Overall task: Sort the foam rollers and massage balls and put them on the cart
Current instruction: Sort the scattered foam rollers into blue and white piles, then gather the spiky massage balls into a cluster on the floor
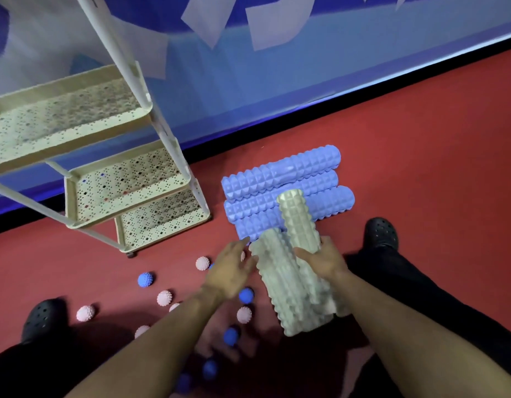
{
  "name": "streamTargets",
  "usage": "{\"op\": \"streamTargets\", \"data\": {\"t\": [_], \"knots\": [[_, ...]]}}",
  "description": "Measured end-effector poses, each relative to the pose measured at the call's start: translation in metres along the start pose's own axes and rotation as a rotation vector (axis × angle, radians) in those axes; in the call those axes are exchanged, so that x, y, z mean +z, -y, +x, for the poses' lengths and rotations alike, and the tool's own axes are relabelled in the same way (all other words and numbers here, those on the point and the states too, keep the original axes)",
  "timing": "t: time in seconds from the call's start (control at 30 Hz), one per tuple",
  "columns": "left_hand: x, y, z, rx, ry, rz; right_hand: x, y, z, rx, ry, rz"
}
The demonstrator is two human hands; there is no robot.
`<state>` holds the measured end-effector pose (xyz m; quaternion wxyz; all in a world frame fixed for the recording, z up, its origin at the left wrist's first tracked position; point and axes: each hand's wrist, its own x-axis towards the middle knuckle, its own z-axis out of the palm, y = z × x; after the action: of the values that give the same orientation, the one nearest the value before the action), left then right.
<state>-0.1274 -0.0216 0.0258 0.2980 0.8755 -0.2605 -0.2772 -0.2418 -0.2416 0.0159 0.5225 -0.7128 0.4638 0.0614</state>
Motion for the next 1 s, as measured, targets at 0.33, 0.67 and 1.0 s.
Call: {"op": "streamTargets", "data": {"t": [0.33,0.67,1.0], "knots": [[0.037,0.053,0.024,-0.226,0.099,0.029,0.004,-0.056,0.071,0.189,0.042,-0.283],[0.052,0.075,0.024,-0.339,0.105,0.012,0.021,-0.07,0.094,0.266,0.114,-0.436],[0.002,0.05,-0.033,-0.282,0.023,0.095,0.013,-0.023,0.012,-0.018,0.075,-0.518]]}}
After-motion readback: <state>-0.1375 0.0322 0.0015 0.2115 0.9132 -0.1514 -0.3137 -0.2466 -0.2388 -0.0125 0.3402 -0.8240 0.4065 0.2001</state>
